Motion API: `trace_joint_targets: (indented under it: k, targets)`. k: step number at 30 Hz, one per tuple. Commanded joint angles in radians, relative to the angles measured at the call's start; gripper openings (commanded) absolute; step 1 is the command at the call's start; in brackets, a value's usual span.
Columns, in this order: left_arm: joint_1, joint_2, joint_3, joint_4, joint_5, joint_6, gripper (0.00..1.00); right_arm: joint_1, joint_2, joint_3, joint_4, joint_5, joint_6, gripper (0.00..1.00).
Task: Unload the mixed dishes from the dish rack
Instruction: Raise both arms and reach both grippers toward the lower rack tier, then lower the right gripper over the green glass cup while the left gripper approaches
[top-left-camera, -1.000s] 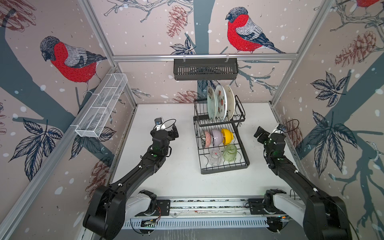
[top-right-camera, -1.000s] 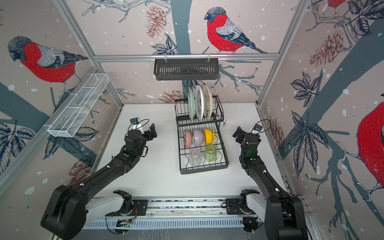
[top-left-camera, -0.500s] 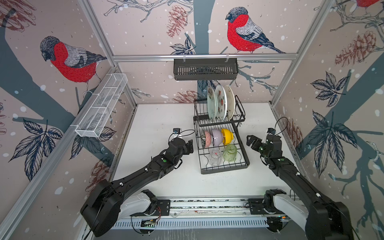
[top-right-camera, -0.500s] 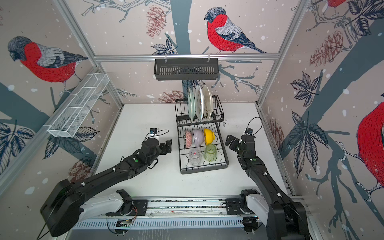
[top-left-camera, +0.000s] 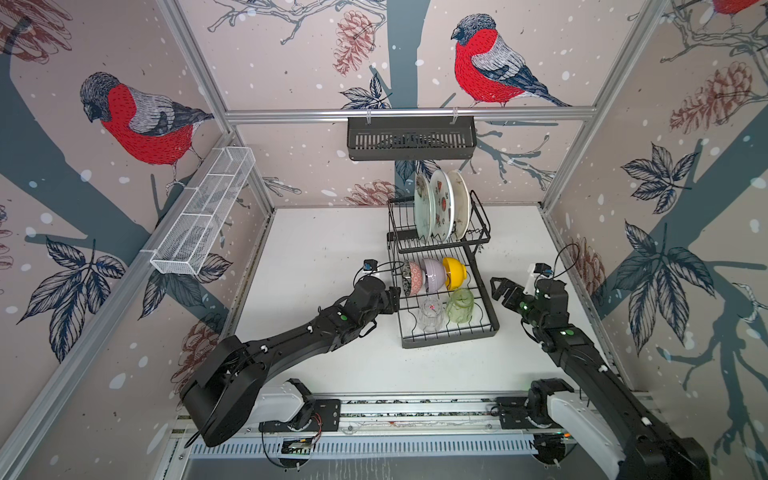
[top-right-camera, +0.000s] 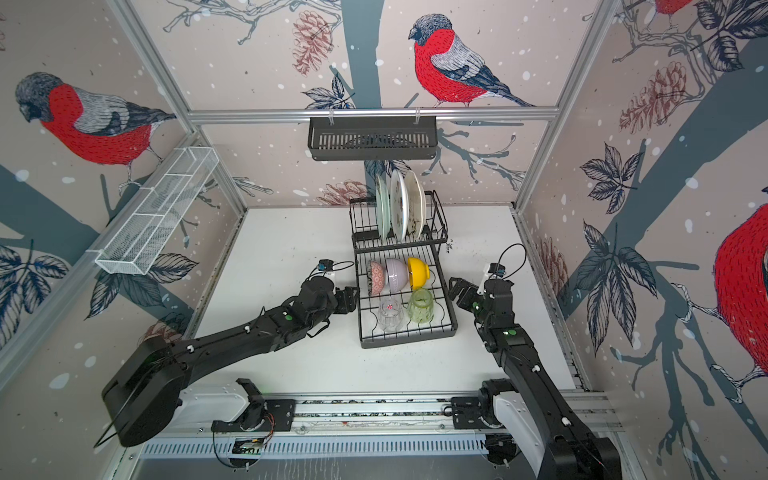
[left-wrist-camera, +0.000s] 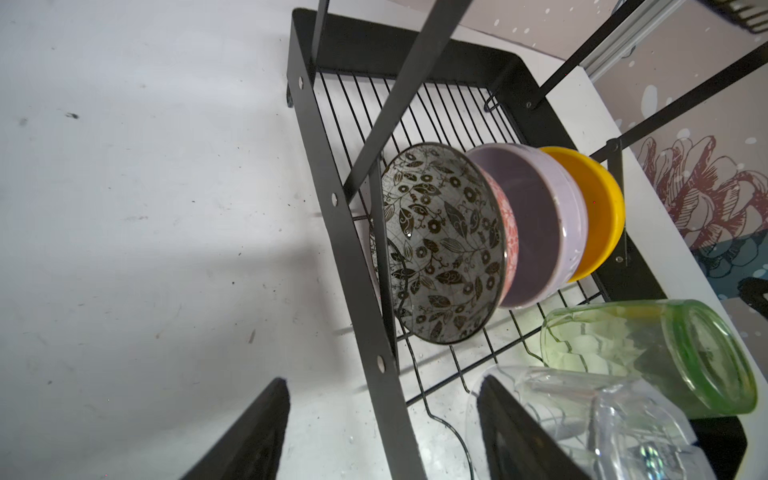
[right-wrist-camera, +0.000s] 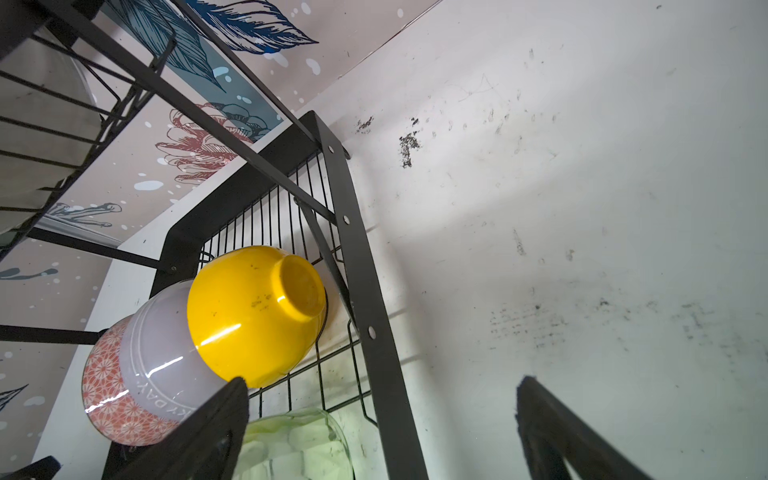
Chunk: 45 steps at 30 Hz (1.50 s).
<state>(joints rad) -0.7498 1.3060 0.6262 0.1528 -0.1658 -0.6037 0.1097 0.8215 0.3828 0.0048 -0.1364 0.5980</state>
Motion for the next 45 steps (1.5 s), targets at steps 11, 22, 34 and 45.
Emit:
trace_joint_targets:
  k: [11, 22, 34, 45]
  targets:
    - [-0.011, 0.134, 0.046, 0.008, 0.035, -0.022, 0.51, 0.001, -0.038, -0.006, -0.038, -0.017, -0.007, 1.00]
    - [-0.010, 0.254, 0.145, -0.093, -0.021, -0.037, 0.41, 0.001, -0.038, 0.001, -0.046, -0.020, -0.007, 0.99]
    - [0.008, 0.378, 0.228, -0.095, -0.042, -0.047, 0.25, 0.001, -0.060, 0.018, -0.092, -0.043, -0.034, 1.00]
    - [0.146, 0.411, 0.299, -0.094, -0.021, 0.032, 0.18, 0.024, -0.049, 0.016, -0.082, -0.110, -0.060, 1.00]
